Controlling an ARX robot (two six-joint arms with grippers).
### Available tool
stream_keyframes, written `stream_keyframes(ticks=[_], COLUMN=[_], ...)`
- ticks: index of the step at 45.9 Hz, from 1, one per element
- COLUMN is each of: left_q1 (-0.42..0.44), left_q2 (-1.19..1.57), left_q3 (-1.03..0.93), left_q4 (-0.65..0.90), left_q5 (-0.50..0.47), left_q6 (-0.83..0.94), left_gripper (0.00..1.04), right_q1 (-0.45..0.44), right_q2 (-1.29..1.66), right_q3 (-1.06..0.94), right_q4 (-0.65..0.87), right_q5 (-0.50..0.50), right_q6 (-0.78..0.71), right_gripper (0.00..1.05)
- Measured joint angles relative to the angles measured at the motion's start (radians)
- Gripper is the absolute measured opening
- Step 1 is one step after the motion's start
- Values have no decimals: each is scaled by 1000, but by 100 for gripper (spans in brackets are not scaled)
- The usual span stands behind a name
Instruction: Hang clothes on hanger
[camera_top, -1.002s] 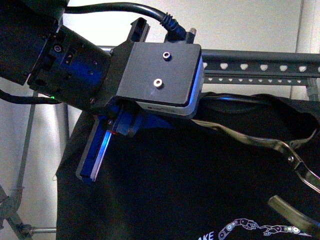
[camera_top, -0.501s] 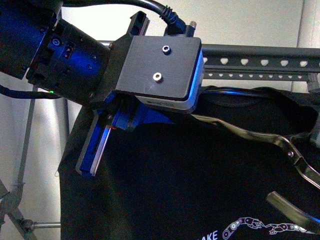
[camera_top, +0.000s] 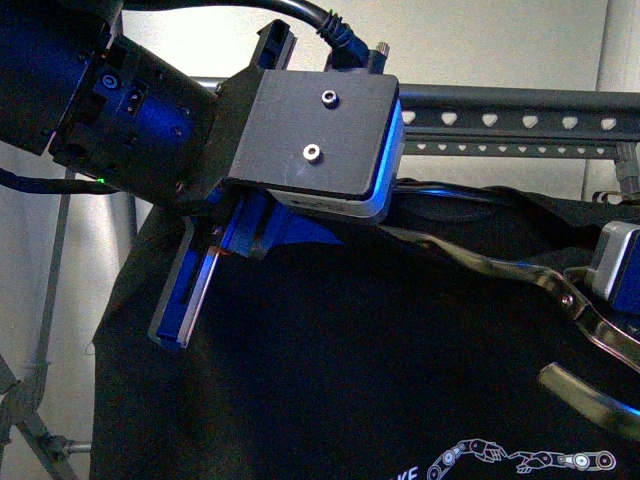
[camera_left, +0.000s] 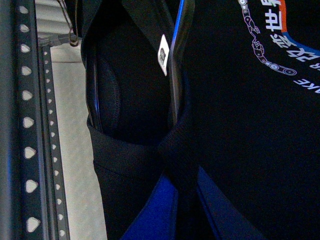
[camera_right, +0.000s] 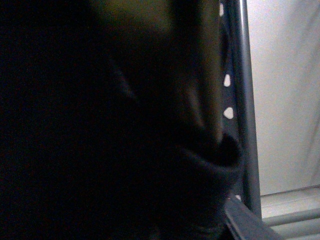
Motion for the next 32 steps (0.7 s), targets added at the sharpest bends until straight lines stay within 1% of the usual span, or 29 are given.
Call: stream_keyframes(ticks=[2,5,6,11,16,19,21,22,26,27,28,30,32], left_q1=[0,0,0,0,0,0,0,0,0,0,0,0,0], left_q2=[0,0,-1,-6,-6,-6,-6,-6,-6,-6,-6,-6,-6], left_q3=[0,0,0,0,0,0,0,0,0,0,0,0,0], left_q4=[0,5,6,7,7,7,7,7,7,7,7,7,7], left_q5=[0,9,10,16,18,18,18,18,19,19,18,19,18], left_q6=[0,0,0,0,1,0,0,1,1,1,1,1,1], left_gripper=[7,19,21,37,58,72,79,85,99,100,100,98,98], right_q1=[-4,-13,-14,-27,-41,-51,-60,-67,-92,-95,-104,-119,-145], right_q2=[2,2,2,3,0,-17,-37,-53,-105,-113,-128,-153,-196], right_q3=[0,-4,-5,-18,-34,-45,-51,-53,-56,-56,-56,-57,-59], right_q4=[13,39,42,60,55,9,-50,-90,-223,-233,-279,-335,-429], right_q5=[-3,-21,-21,-24,-29,-23,-16,-12,-1,0,0,-8,-34], right_q6=[6,8,11,34,63,90,122,146,234,241,275,316,386], right_gripper=[14,7,7,6,6,6,6,6,6,6,6,6,6])
